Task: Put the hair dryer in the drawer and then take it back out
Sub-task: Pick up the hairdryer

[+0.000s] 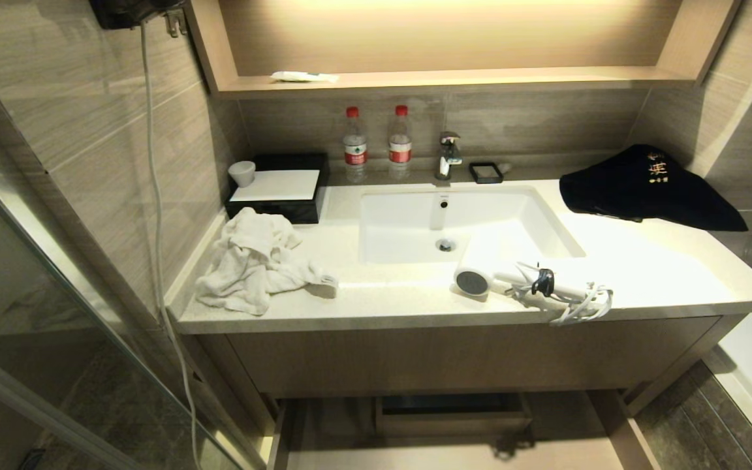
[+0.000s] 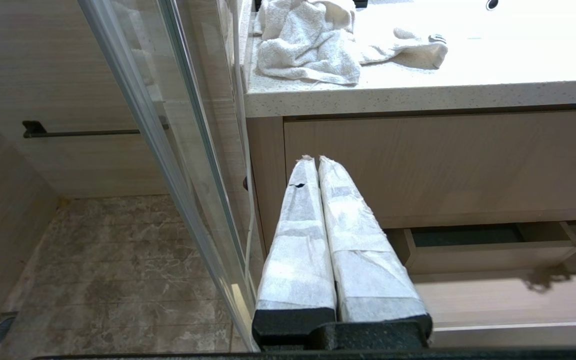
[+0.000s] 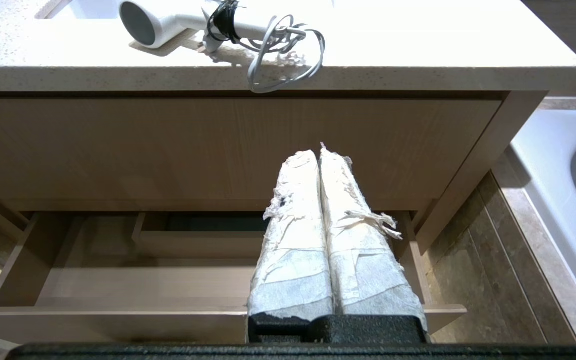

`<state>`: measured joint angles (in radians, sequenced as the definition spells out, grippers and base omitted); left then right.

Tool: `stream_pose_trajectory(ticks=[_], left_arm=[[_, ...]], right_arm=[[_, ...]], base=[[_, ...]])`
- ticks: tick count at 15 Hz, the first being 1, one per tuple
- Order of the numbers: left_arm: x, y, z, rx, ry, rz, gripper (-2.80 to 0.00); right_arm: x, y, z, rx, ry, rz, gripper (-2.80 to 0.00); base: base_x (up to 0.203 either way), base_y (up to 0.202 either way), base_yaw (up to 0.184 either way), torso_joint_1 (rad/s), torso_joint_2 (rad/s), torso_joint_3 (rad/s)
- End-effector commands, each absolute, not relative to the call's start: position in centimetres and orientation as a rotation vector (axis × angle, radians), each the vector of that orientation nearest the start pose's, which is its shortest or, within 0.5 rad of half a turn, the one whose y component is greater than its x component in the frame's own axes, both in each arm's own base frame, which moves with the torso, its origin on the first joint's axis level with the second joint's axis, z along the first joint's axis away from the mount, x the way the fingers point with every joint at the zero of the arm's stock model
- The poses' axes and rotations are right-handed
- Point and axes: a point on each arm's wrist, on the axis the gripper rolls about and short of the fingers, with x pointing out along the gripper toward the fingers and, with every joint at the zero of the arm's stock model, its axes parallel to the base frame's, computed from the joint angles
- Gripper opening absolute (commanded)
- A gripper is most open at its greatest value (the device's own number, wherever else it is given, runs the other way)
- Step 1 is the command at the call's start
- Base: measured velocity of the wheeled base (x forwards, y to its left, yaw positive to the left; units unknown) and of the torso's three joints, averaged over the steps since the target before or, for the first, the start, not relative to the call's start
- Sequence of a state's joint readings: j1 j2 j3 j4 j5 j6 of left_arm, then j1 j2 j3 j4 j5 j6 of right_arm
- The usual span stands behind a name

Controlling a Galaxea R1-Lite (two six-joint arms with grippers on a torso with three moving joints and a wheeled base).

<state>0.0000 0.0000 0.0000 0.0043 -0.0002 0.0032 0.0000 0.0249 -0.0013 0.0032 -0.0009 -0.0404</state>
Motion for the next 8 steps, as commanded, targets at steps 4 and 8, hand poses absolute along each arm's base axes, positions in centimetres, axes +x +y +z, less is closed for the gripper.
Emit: stream_pose_trajectory(ticks=[4,8], left_arm=[[-2.26,0.0,7.46,0.003,0.008,0.0,-2.8],[-2.27,0.0,7.46,0.003,0.006,0.0,-2.8]], right_arm=[[-2.08,0.0,7.58,-0.041,0.029,0.001,-2.8],[-2.09,0.0,7.57,-0.05,0.03,0.002,-2.8]], base=[[0.0,0.0,0.0,0.0,0.0,0.0],[0.0,0.0,0.0,0.0,0.0,0.0]])
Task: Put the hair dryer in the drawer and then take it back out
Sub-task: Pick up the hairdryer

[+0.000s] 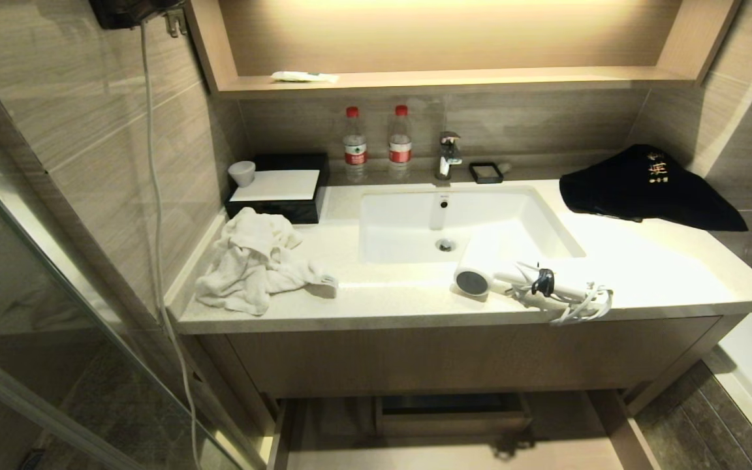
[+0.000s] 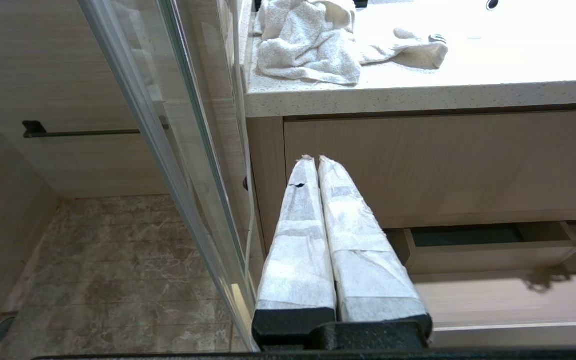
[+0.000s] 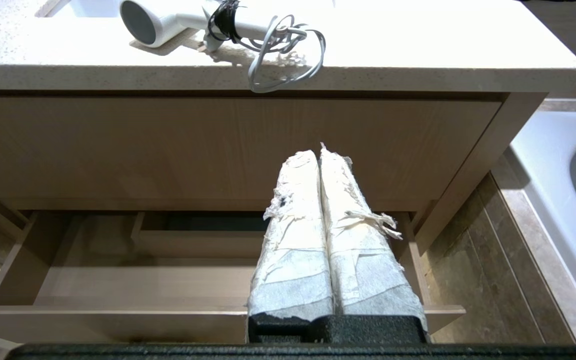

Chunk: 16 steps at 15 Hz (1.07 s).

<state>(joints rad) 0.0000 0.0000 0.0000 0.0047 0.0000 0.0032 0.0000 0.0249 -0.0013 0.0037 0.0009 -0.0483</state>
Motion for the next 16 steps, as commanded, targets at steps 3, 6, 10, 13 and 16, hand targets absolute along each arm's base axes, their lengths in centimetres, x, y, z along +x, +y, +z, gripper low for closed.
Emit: stream_pose_trajectory(ticks=[3,6,10,13,16], left_arm=[[-2.26,0.0,7.46,0.003,0.008,0.0,-2.8],[-2.26,0.0,7.46,0.003,0.008,0.0,-2.8],[-2.27,0.0,7.46,0.003,0.006,0.0,-2.8],[-2.26,0.0,7.46,0.003,0.008,0.0,-2.8],[-2.26,0.0,7.46,0.003,0.008,0.0,-2.8]], right_arm=[[-2.09,0.01,7.56,-0.054,0.031,0.004,-2.8],[-2.1,0.01,7.55,-0.058,0.03,0.004,-2.8],[-2.09,0.01,7.57,-0.057,0.03,0.005,-2.8],[-2.09,0.0,7.61,-0.053,0.028,0.003,-2.8],[-2.09,0.0,7.62,-0.04,0.028,0.001,-2.8]], base=[[0.0,0.0,0.0,0.0,0.0,0.0],[0.0,0.0,0.0,0.0,0.0,0.0],[0.0,0.0,0.0,0.0,0.0,0.0],[0.0,0.0,0.0,0.0,0.0,0.0],[0.0,0.0,0.0,0.0,0.0,0.0]])
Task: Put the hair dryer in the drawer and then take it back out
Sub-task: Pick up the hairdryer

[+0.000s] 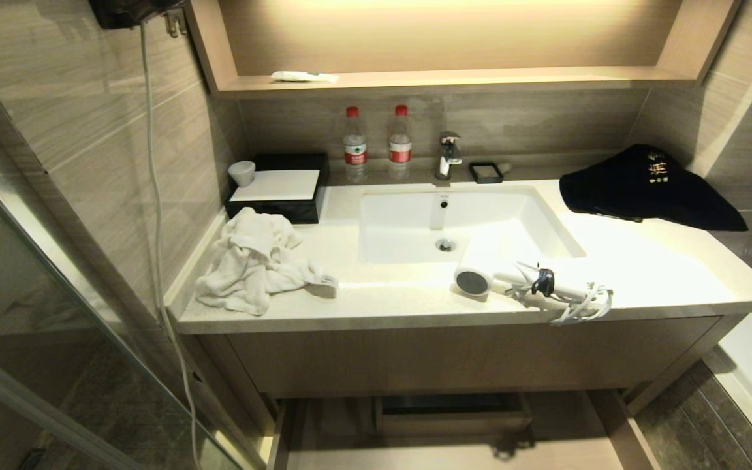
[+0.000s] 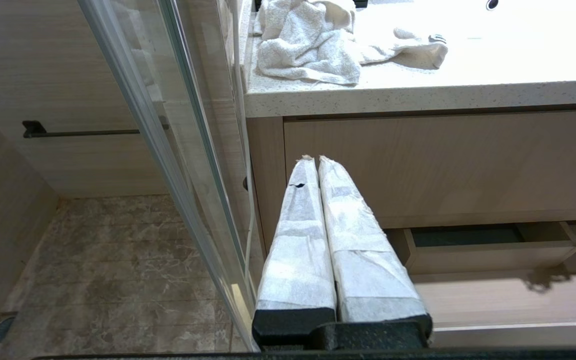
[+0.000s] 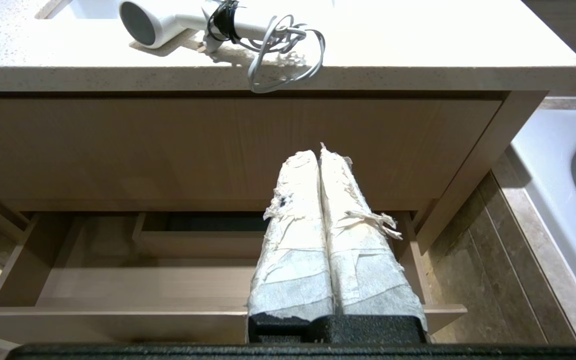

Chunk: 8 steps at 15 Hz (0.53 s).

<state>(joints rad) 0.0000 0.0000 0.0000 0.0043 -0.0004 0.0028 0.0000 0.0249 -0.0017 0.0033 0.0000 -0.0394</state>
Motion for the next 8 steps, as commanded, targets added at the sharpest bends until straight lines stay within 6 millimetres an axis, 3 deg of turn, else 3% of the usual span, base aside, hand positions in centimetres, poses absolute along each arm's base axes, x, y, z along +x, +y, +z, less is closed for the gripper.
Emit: stream_pose_trajectory(ticks=[1,8], left_arm=[[-2.26,0.0,7.46,0.003,0.008,0.0,-2.8],[-2.27,0.0,7.5,0.003,0.006,0.0,-2.8]], right_arm=[[-2.09,0.0,7.62,-0.04,0.028,0.001,-2.8],[-2.09,0.0,7.59,-0.049,0.029,0.002,-2.8]], base=[[0.0,0.0,0.0,0.0,0.0,0.0],[0.0,0.0,0.0,0.0,0.0,0.0]])
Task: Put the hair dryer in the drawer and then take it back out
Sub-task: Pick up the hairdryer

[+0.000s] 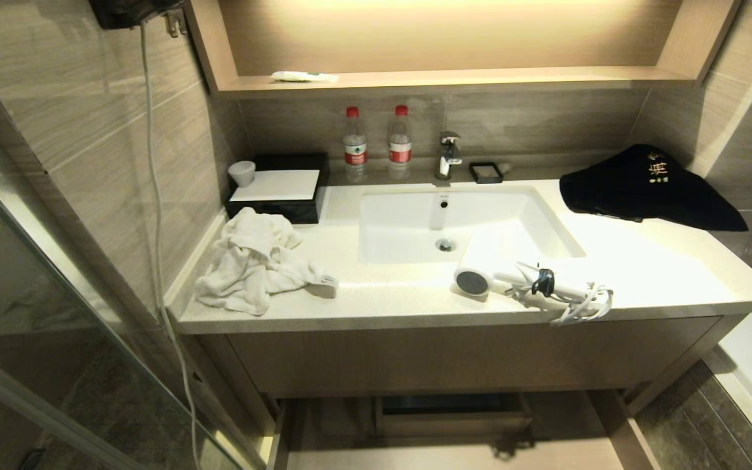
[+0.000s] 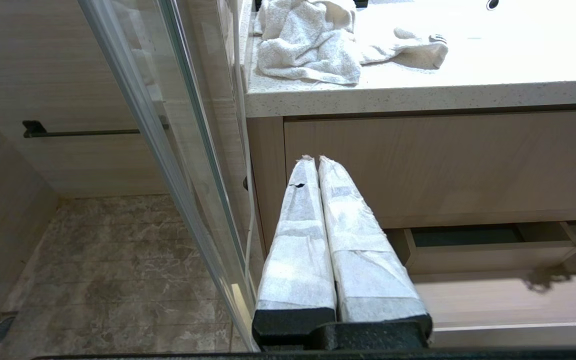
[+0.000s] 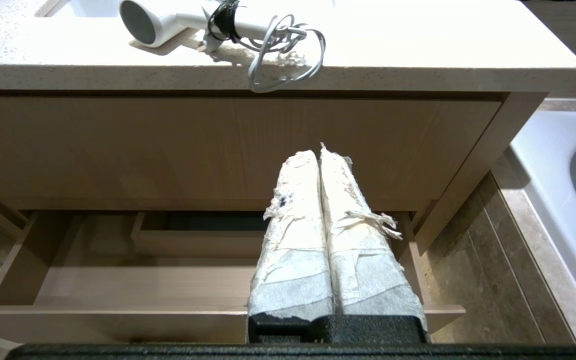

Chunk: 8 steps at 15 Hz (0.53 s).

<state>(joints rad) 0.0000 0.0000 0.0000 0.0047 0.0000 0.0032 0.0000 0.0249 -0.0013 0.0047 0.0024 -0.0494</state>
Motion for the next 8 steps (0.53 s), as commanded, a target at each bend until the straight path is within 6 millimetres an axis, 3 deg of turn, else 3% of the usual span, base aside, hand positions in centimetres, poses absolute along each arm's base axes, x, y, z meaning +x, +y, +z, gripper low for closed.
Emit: stream_pose_trajectory(ticks=[1,8], left_arm=[[-2.27,0.0,7.5,0.003,0.006,0.0,-2.8],[-2.26,0.0,7.46,0.003,0.008,0.0,-2.8]], right_arm=[[-2.09,0.01,7.56,-0.054,0.03,0.005,-2.8],[-2.08,0.01,7.55,-0.058,0.032,0.006,-2.8]], base=[[0.0,0.0,0.0,0.0,0.0,0.0],[0.0,0.0,0.0,0.0,0.0,0.0]])
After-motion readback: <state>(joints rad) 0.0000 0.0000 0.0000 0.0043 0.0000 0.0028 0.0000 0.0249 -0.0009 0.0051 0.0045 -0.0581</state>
